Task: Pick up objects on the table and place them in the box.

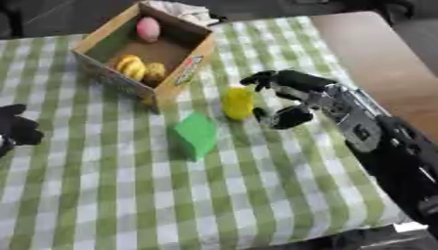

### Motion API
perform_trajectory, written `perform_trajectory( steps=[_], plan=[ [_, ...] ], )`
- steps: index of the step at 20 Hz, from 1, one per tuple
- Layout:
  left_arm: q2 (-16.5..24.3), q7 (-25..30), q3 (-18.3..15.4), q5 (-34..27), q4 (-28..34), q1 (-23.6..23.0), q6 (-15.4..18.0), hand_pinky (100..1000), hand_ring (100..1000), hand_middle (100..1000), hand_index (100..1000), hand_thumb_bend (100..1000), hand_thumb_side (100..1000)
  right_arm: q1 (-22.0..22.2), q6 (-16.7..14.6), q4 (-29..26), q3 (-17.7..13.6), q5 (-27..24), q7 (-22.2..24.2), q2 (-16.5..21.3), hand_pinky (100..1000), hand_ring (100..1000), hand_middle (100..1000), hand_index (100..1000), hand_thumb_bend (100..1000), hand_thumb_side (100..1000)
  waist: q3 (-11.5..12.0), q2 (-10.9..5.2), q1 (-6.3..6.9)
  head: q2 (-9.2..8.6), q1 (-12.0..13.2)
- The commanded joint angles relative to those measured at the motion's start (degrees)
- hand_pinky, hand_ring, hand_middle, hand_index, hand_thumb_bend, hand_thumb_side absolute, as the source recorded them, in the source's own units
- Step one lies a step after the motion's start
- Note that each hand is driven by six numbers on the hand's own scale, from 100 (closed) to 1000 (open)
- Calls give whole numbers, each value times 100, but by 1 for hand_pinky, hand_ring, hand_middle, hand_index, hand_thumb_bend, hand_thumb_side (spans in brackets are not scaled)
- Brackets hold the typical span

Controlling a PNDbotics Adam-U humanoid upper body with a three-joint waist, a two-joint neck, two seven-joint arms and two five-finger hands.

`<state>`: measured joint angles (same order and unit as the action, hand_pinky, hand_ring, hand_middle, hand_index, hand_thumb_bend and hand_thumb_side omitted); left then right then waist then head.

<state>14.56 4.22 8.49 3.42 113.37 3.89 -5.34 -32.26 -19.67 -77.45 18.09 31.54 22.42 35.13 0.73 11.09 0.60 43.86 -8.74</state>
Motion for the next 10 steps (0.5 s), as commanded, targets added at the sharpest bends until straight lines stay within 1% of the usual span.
perform_trajectory(
  steps=[1, 4, 10],
  plan=[
    [8, 22, 7, 31, 122, 16, 0, 701, 643, 608, 831, 100, 722, -150, 35, 174, -41, 103, 24, 0, 829, 822, 902, 971, 100, 355, 6, -91, 6, 26, -39],
    [-2, 32, 17, 37, 122, 17, -2, 704, 643, 608, 831, 100, 720, -226, 39, 437, -59, 216, -16, -109, 828, 818, 898, 965, 100, 349, 23, -96, 16, 26, -61],
    [-17, 36, 34, 51, 122, 16, -5, 705, 643, 608, 831, 100, 721, -335, 36, 738, -70, 464, -191, -246, 825, 805, 881, 945, 100, 300, 55, -94, 31, 26, -94]
  ],
)
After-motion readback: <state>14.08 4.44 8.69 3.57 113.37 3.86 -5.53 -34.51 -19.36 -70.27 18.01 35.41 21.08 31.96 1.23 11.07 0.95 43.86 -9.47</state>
